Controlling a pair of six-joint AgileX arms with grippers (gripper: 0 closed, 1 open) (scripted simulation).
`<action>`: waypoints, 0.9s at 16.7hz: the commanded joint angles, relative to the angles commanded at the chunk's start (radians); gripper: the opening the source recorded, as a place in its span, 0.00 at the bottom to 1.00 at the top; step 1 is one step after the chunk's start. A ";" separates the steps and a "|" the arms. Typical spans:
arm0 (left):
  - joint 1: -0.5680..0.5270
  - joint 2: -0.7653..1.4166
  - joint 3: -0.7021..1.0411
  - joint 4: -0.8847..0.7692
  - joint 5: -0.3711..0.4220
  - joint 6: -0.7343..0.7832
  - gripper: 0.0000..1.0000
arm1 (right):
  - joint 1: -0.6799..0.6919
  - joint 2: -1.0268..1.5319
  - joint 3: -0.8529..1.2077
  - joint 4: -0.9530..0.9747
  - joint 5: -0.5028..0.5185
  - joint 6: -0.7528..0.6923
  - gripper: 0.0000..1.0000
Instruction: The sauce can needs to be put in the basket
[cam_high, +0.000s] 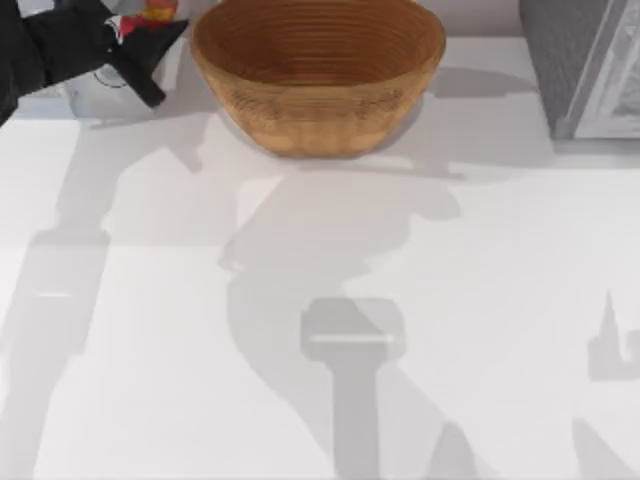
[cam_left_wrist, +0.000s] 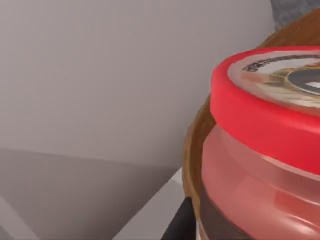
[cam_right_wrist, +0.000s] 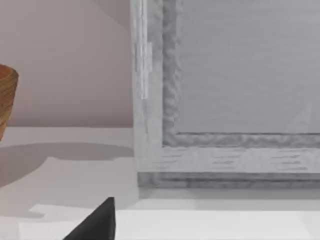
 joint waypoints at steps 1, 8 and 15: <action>-0.035 0.007 0.012 0.048 -0.025 -0.093 0.00 | 0.000 0.000 0.000 0.000 0.000 0.000 1.00; -0.213 0.051 0.060 0.248 -0.131 -0.484 0.00 | 0.000 0.000 0.000 0.000 0.000 0.000 1.00; -0.220 0.052 0.060 0.254 -0.135 -0.500 0.00 | 0.000 0.000 0.000 0.000 0.000 0.000 1.00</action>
